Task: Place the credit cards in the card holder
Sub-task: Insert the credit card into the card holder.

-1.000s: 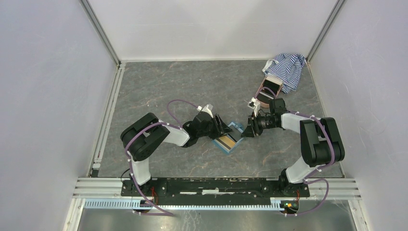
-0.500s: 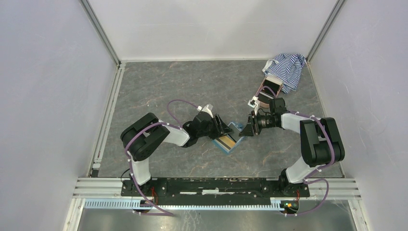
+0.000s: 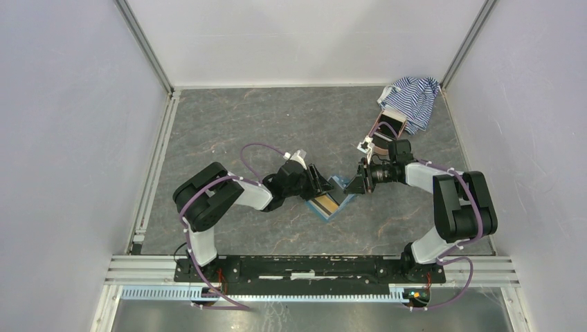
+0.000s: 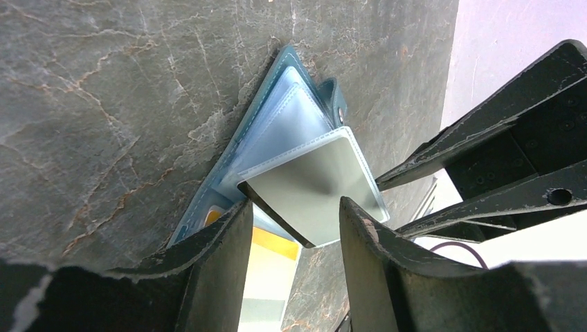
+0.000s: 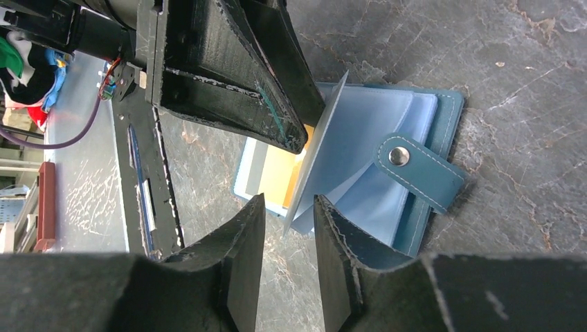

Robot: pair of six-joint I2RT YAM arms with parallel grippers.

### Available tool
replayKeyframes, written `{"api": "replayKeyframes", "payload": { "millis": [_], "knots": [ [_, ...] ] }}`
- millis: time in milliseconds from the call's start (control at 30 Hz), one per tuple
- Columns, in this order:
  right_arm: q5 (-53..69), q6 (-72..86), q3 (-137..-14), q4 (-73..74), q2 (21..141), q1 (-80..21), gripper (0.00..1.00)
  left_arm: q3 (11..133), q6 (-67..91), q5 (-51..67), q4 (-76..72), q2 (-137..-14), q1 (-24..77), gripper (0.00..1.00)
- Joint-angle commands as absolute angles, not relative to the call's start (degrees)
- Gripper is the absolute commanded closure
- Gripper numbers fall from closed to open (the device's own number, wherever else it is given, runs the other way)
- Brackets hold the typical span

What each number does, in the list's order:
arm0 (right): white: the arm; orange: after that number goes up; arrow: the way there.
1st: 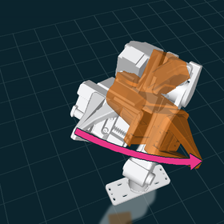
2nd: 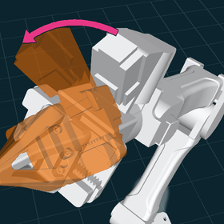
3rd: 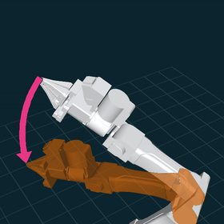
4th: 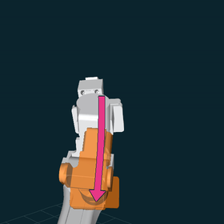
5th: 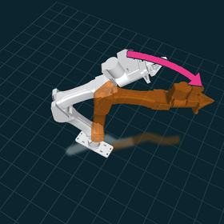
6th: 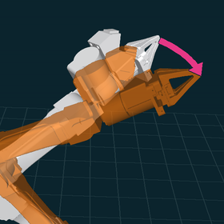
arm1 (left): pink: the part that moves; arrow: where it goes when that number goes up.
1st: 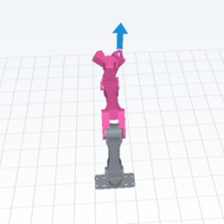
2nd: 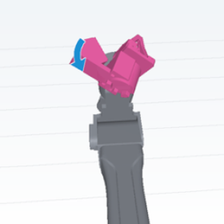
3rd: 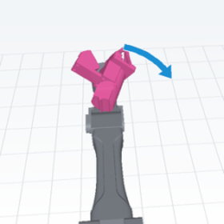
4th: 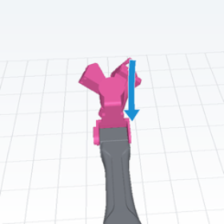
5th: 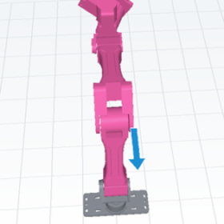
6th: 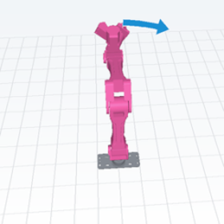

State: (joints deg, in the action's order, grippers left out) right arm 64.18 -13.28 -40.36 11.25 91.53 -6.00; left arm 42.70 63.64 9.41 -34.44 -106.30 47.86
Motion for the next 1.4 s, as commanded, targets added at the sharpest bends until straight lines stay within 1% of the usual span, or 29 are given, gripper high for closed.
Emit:
{"api": "replayKeyframes", "payload": {
  "millis": [0,100,300,467,567,700,933,1200,1367],
  "knots": [
    [65.2,-13.8,-40.1,10.1,89.4,-6.1,0.63,41.6,66.5,10.6,-36.2,-104.4,47.7,0.43],
    [64.9,-13.8,-40.1,10.3,89.6,-6.1,0.69,41.0,67.1,10.7,-37.8,-103.8,47.6,0.42],
    [64.7,-13.8,-40.3,10.7,91.0,-6.2,0.73,39.8,68.4,11.5,-41.6,-103.0,47.6,0.40],
    [65.8,-13.7,-40.3,10.6,91.2,-6.1,0.73,38.5,69.8,12.4,-46.6,-102.8,47.6,0.39],
    [66.3,-13.8,-40.2,10.5,91.3,-6.3,0.73,37.9,70.5,12.7,-48.6,-102.8,47.6,0.36],
    [66.6,-14.1,-40.2,10.7,91.1,-6.6,0.72,38.2,70.7,12.8,-48.8,-103.3,47.6,0.30],
    [67.1,-15.8,-40.6,11.8,90.6,-7.3,0.70,39.3,71.4,12.8,-46.5,-104.8,47.5,0.26],
    [67.0,-17.6,-41.1,13.2,90.5,-8.2,0.69,40.0,71.4,12.7,-45.3,-105.6,47.4,0.26],
    [67.0,-18.8,-41.5,14.3,90.5,-8.6,0.69,40.4,71.5,13.1,-45.3,-106.5,47.4,0.29]
  ]
}}
